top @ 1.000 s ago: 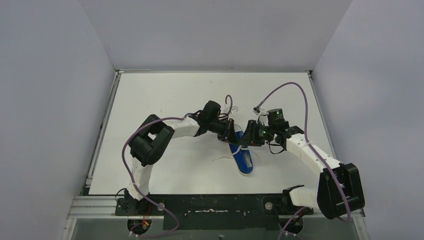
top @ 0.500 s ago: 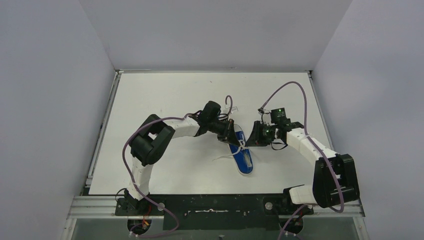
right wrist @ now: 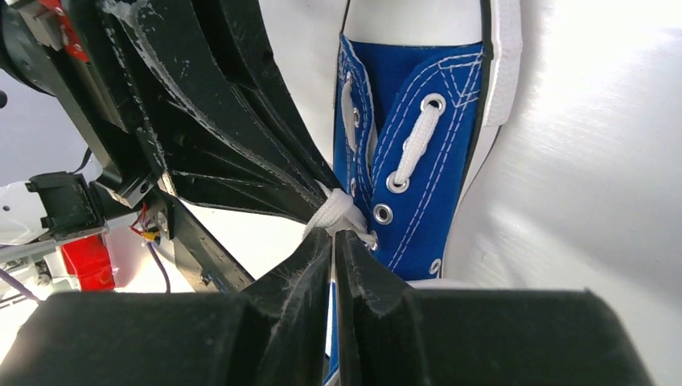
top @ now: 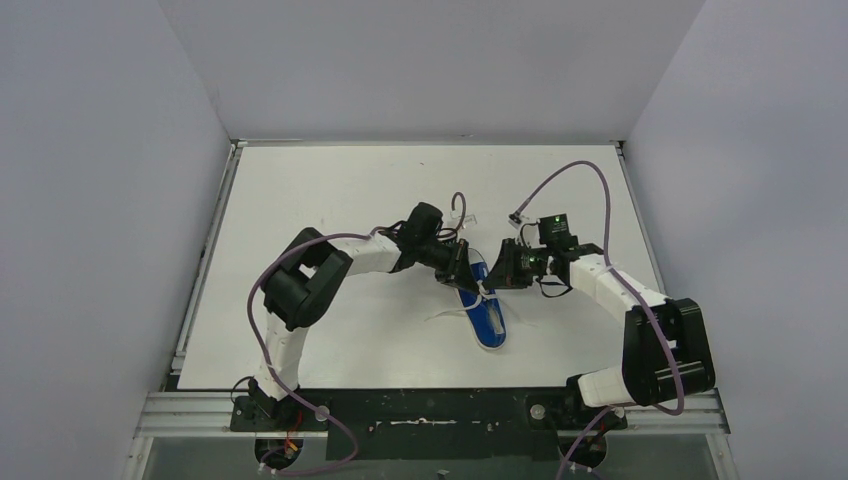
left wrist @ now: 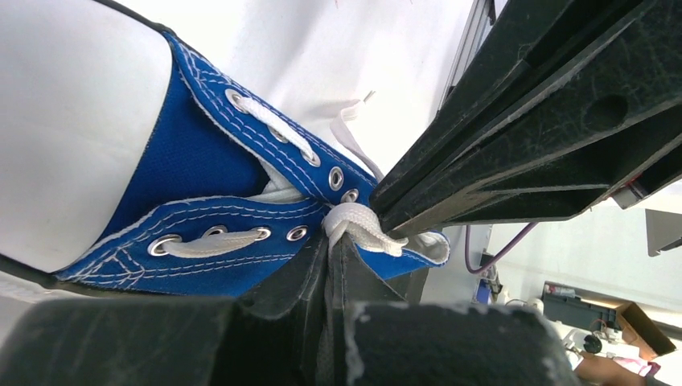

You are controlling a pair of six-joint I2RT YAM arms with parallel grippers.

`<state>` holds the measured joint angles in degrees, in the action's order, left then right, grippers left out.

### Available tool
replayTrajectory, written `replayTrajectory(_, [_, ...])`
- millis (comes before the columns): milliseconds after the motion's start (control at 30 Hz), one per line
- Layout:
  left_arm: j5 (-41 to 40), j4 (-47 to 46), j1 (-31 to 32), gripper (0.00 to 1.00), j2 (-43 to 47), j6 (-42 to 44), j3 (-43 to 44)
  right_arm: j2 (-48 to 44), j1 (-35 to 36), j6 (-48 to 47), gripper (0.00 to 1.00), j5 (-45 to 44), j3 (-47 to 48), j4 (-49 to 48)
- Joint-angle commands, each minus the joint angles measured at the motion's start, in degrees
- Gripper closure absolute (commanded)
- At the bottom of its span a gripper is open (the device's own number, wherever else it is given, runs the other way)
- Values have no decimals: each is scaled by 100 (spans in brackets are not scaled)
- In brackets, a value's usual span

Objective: Tie the shoes

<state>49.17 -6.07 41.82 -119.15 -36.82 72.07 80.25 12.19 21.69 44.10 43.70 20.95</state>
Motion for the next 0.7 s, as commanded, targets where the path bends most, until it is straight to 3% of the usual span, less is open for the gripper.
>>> replayTrajectory(0, [200, -70, -38, 100, -35, 127, 318, -99, 62, -15, 90, 268, -12, -282])
replayTrajectory(300, [212, -77, -43, 100, 6, 139, 322, -39, 140, 4, 91, 249, -37, -293])
replayTrajectory(667, [266, -280, -25, 100, 28, 0, 268, -14, 251, 255, 83, -84, -131, -522])
